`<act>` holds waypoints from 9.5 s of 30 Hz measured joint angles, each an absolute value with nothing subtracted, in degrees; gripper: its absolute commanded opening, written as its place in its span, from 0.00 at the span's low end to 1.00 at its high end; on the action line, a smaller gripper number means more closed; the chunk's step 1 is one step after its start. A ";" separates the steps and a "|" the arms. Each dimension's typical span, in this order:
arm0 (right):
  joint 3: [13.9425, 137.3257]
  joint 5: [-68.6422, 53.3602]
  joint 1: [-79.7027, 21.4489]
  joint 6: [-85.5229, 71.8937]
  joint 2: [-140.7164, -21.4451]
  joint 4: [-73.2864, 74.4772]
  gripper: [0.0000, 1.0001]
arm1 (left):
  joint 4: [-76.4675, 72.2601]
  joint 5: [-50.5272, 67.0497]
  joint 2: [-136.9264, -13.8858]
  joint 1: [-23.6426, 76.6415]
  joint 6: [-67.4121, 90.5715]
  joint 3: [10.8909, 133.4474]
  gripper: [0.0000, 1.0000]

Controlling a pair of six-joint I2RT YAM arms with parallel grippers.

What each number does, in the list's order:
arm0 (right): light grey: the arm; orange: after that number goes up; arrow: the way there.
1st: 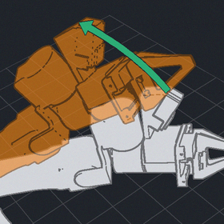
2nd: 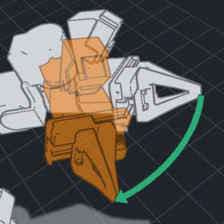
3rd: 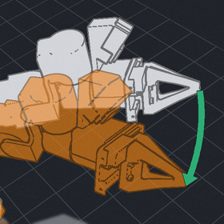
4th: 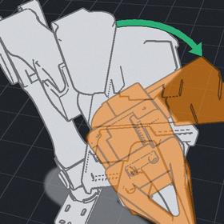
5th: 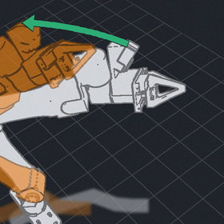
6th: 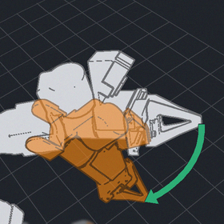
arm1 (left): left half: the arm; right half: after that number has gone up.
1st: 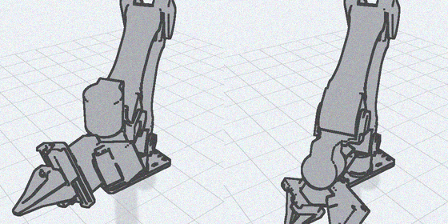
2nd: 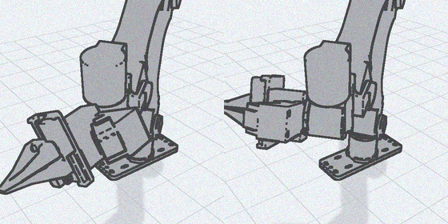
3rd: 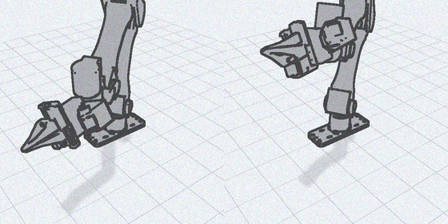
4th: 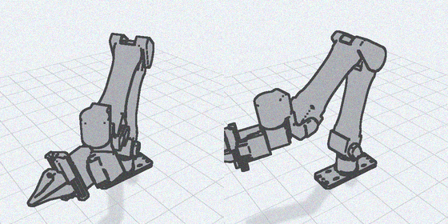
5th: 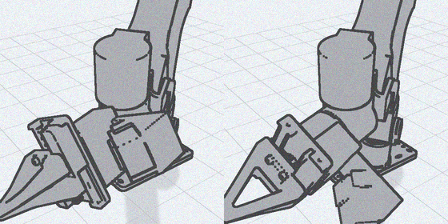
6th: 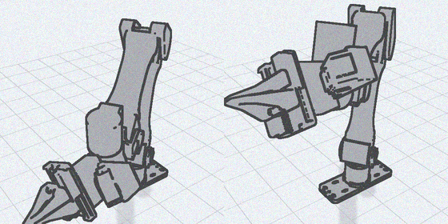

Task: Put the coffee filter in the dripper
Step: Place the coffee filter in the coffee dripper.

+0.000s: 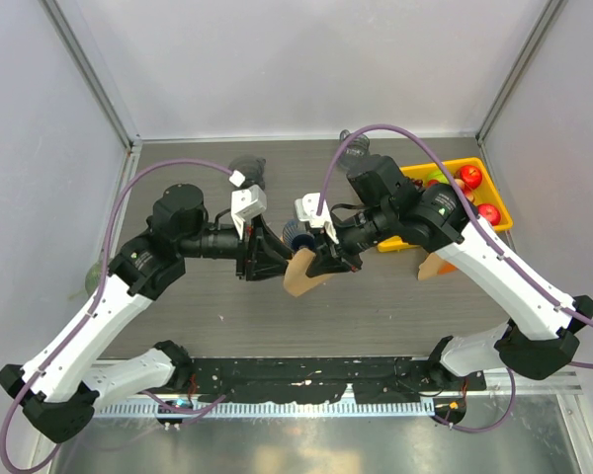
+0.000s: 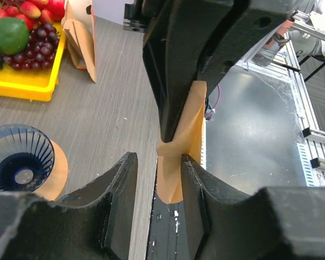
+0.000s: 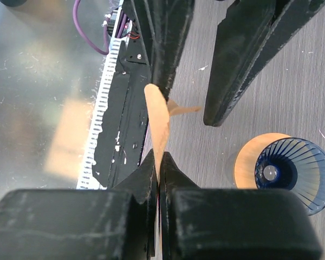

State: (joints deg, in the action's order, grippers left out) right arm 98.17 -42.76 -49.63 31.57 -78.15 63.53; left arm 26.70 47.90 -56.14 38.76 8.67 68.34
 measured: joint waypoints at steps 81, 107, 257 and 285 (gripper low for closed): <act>96.86 1.04 -47.27 11.46 -79.79 33.87 0.86 | 30.11 -1.91 -72.29 40.16 44.69 88.71 0.00; 98.28 5.06 -47.83 10.85 -81.12 33.93 0.65 | 30.55 -3.86 -73.56 40.18 45.15 88.68 0.00; 85.25 14.00 -50.59 21.15 -71.09 28.23 0.05 | 34.92 18.39 -71.09 33.71 19.31 95.77 0.70; 89.27 28.69 -57.82 15.42 -78.43 24.51 0.05 | 31.42 -0.58 -69.47 38.68 26.55 90.06 0.62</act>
